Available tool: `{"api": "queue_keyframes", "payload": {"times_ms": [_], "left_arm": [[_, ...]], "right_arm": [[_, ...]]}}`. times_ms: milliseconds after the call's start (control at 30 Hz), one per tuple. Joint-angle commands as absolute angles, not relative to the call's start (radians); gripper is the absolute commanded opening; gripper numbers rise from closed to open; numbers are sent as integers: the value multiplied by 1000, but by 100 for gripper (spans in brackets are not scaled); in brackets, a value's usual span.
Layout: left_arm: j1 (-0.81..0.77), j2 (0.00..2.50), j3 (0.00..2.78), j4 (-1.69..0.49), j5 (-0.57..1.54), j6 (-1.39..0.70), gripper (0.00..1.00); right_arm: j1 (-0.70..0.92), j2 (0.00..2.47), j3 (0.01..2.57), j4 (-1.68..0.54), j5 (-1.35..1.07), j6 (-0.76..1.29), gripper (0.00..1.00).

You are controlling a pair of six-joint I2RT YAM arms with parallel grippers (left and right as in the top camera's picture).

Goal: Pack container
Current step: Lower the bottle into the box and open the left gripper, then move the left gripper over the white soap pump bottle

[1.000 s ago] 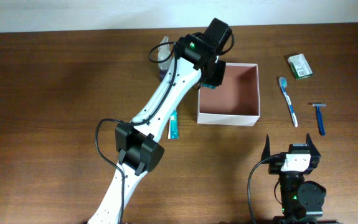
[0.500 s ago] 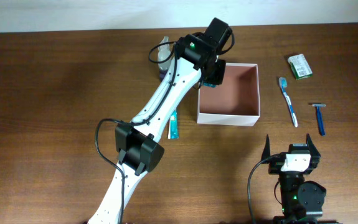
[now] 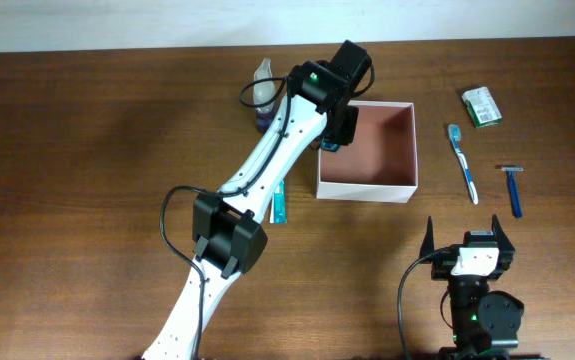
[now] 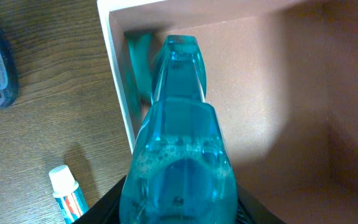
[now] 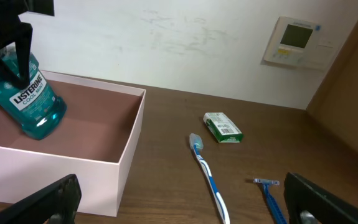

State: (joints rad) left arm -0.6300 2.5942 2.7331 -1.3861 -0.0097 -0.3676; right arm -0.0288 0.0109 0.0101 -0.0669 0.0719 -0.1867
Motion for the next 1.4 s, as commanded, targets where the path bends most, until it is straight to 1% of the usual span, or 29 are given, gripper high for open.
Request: {"api": "queue_keyframes", "payload": {"times_ms": [0, 133, 200, 433, 500, 700, 800, 833, 867, 967, 1000, 1167, 1200, 1233, 1267, 1367], "left_arm": [[-629, 2581, 2743, -1374, -31, -381, 45], [-629, 2581, 2743, -1364, -35, -369, 47], [-629, 2581, 2743, -1363, -35, -369, 50], [-629, 2581, 2743, -1350, -35, -368, 52], [-629, 2581, 2743, -1344, -35, -366, 56], [-629, 2580, 2759, -1351, -34, -365, 57], [-629, 2580, 2830, -1383, -34, -342, 58], [-629, 2580, 2871, -1395, -34, -319, 62], [-627, 2580, 2909, -1407, -34, -304, 63], [-617, 2580, 3074, -1460, -41, -282, 64], [-609, 2580, 3133, -1482, -53, -282, 64], [-537, 2507, 3137, -1523, -208, -283, 65], [-517, 2505, 3137, -1530, -215, -283, 66], [-499, 2505, 3137, -1535, -213, -283, 70], [-477, 2505, 3133, -1539, -206, -283, 71], [-423, 2505, 3101, -1534, -205, -283, 72]], "right_arm": [[-20, 4, 6, -72, 91, -179, 99], [-20, 4, 6, -72, 91, -179, 99], [-20, 4, 6, -72, 91, -179, 99], [-20, 4, 6, -72, 91, -179, 99], [-20, 4, 6, -72, 91, -179, 99], [-20, 4, 6, -73, 91, -179, 99], [-20, 4, 6, -73, 91, -179, 99], [-20, 4, 6, -72, 91, -179, 99], [-20, 4, 6, -73, 91, -179, 99], [-20, 4, 6, -72, 91, -179, 99], [-20, 4, 6, -72, 91, -179, 99], [-20, 4, 6, -73, 91, -179, 99], [-20, 4, 6, -72, 91, -179, 99], [-20, 4, 6, -73, 91, -179, 99], [-20, 4, 6, -73, 91, -179, 99], [-20, 4, 6, -72, 91, -179, 99]]}}
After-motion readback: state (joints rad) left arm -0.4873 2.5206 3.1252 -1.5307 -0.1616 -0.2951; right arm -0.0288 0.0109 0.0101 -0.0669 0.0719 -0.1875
